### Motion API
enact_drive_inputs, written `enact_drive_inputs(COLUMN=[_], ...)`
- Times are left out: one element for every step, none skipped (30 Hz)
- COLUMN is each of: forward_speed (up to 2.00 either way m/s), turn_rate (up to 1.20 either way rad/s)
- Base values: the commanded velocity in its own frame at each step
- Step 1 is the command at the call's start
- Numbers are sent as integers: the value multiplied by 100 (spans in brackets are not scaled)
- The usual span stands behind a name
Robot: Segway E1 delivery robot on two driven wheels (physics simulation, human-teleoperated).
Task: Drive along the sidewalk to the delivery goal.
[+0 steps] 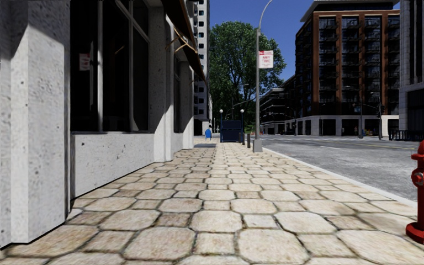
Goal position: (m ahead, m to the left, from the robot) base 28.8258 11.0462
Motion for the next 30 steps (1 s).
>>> enact_drive_inputs(forward_speed=[200, 200, 200, 200, 200, 200, 200, 200, 200, 200, 200, 200, 200, 200, 200, 200, 200, 200, 200, 200, 200, 200, 200, 200, 200, 200, 200, 200, 200, 200], turn_rate=[0, 0, 0, 0, 0, 0, 0, 0, 0, 0, 0, 0, 0, 0, 0, 0, 0, 0, 0, 0, 0, 0, 0, 0, 0, 0, 0, -38, -84, -120])
